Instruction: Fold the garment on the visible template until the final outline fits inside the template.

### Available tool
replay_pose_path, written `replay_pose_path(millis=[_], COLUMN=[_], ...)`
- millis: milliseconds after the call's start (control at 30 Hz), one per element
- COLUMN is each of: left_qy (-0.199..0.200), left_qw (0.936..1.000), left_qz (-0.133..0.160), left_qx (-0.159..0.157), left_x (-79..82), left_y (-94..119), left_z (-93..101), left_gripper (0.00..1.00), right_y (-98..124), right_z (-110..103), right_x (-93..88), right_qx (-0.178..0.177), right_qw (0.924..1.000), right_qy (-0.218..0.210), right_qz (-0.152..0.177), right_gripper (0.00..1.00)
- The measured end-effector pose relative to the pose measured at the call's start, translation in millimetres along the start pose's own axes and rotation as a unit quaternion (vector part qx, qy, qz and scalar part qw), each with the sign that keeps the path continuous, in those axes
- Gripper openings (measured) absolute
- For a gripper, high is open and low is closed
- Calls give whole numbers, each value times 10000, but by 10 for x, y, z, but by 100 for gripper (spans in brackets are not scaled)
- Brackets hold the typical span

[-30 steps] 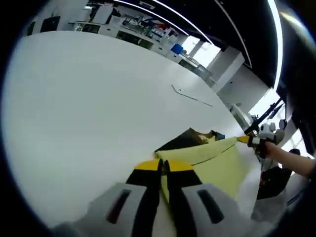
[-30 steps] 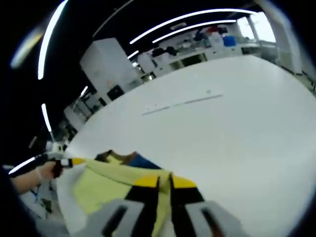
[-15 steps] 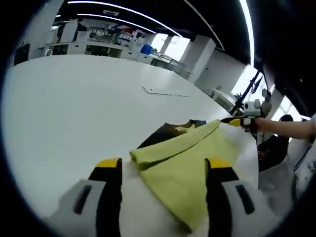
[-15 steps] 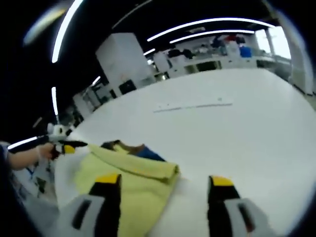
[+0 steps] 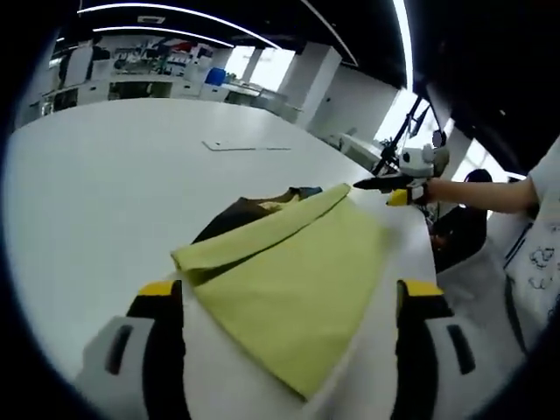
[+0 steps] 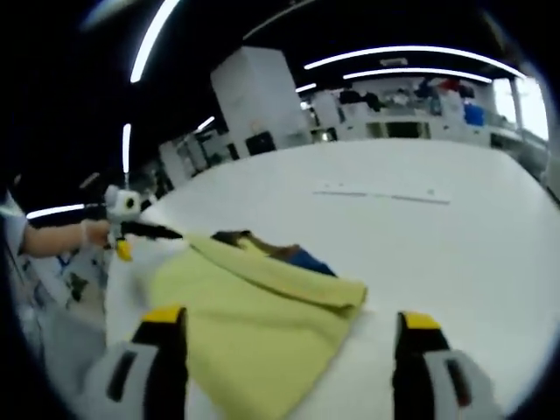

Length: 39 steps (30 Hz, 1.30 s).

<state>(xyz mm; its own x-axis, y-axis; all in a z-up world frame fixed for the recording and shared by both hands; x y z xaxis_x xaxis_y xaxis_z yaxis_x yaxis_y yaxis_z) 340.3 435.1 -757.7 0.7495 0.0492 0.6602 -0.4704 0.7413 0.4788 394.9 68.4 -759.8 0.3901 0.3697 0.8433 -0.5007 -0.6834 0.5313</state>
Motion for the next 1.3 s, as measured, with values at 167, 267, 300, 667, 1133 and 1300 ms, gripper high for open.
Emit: replay_pose_path(millis=[167, 267, 300, 667, 1133, 1300], left_qy=[81, 118, 130, 197, 331, 500], left_qw=[9998, 9996, 9996, 9998, 9986, 9974], left_qz=[-116, -179, -194, -27, 389, 473], left_qx=[-114, -156, -155, -57, 143, 197], left_x=[-94, -128, -133, -15, 287, 347], left_y=[-126, -180, -193, -260, -453, -459], left_z=[71, 33, 19, -57, -223, -359], left_gripper=[97, 97, 96, 94, 94, 93], right_y=[-43, -82, -89, -308, -538, -574], right_z=[-174, -256, -282, -183, -35, 0], right_x=[5, -5, -2, -3, 139, 99], right_qx=[166, 253, 276, 359, 125, 89], right_qw=[9998, 9996, 9996, 9989, 9978, 9977], right_qy=[55, 78, 68, -222, -525, -598], right_qz=[35, 34, 52, 193, 396, 290], right_gripper=[100, 100, 100, 100, 99, 96])
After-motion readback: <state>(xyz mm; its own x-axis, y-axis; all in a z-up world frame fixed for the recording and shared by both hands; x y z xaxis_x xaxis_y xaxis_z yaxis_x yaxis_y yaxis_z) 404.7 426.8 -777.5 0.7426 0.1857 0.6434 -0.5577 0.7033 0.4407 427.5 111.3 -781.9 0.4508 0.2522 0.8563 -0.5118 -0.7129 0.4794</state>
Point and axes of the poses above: the point that each gripper's makers call its tool centre point, and the gripper's own axes: y roughly backward along the fingers, z roughly to its right, x roughly out of its top, the point moved 7 cm from there along y, roughly backward along the fingers, and after that the axes turned 14 degrees about y, right-handed, at the moved point
